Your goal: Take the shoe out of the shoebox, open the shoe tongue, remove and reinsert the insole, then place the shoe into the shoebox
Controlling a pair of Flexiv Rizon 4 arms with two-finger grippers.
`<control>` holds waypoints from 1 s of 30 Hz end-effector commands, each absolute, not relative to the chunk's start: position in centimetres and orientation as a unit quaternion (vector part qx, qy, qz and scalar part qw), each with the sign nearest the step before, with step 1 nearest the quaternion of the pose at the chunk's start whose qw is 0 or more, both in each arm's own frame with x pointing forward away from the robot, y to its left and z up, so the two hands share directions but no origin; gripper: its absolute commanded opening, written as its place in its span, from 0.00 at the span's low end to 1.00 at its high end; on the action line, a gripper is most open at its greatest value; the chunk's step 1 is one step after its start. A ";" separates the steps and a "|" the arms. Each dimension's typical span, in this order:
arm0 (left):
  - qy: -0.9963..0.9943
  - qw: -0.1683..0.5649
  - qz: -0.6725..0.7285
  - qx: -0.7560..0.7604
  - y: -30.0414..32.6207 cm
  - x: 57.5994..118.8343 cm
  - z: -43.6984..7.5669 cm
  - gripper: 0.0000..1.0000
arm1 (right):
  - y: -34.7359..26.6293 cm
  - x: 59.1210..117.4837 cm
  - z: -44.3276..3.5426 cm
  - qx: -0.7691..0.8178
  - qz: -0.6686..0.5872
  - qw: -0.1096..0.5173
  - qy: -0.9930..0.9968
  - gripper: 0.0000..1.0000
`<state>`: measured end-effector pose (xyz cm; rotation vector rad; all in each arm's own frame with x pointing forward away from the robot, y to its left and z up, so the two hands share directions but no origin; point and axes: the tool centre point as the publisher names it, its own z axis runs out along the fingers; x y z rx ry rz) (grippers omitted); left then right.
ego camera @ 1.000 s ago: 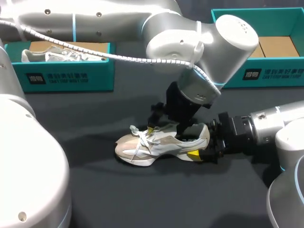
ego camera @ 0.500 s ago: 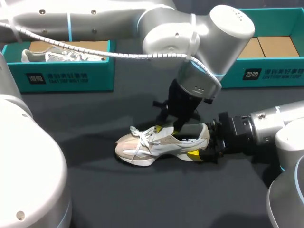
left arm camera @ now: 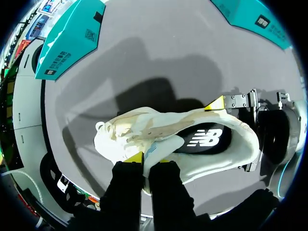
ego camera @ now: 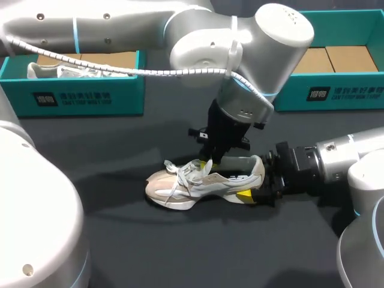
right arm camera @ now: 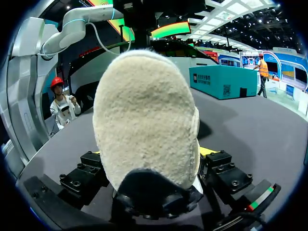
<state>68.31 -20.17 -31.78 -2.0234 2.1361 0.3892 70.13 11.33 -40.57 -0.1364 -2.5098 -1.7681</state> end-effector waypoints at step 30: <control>0.659 0.001 0.046 -0.750 -10.8 66.7 -32.6 0.10 | 11.5 70.1 -40.7 -0.045 -0.573 0.034 -0.817 0.00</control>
